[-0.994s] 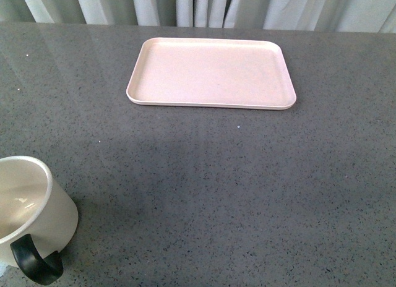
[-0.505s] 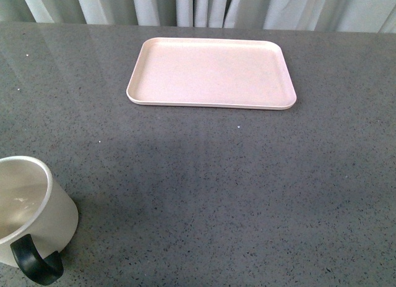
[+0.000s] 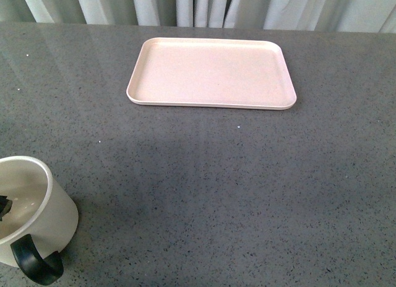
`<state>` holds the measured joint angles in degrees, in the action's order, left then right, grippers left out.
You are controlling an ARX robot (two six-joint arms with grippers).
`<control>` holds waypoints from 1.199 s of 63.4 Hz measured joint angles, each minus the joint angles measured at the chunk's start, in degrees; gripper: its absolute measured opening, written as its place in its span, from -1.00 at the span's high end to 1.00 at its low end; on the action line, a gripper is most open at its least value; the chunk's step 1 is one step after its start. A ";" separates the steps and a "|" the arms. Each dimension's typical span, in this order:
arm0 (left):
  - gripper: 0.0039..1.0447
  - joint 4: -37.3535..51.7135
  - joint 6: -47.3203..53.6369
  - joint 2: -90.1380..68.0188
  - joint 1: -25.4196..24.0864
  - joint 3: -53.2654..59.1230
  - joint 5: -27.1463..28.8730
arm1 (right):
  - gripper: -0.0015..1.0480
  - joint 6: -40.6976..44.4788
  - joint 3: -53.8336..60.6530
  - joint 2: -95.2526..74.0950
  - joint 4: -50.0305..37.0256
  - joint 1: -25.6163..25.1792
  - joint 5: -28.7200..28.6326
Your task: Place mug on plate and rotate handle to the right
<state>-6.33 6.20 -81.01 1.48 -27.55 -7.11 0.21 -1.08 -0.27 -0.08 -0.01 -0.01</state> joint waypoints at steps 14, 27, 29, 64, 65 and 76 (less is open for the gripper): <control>-0.27 0.33 0.20 -1.46 0.48 -1.18 0.04 | -0.82 0.00 0.00 0.00 0.00 0.00 0.00; 0.39 -0.35 0.20 -2.16 1.25 -2.43 0.00 | -0.82 0.00 0.00 0.00 0.00 0.00 0.00; 0.49 -0.57 0.20 -2.16 1.38 -2.56 0.00 | -0.82 0.00 0.00 0.00 0.00 0.00 0.00; 0.97 -10.29 -3.13 -0.61 7.37 -16.41 1.55 | -0.82 0.00 0.00 0.00 0.00 0.00 0.00; 0.97 -10.29 -3.56 -1.51 7.98 -17.77 1.62 | -0.82 0.00 0.00 0.00 0.00 0.00 0.00; 0.97 -10.86 -6.01 -11.41 13.49 -30.82 2.03 | -0.82 0.00 0.00 0.00 0.00 0.00 0.00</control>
<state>-17.19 0.19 -92.42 14.96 -58.37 -5.08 0.21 -1.08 -0.27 -0.08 -0.01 -0.01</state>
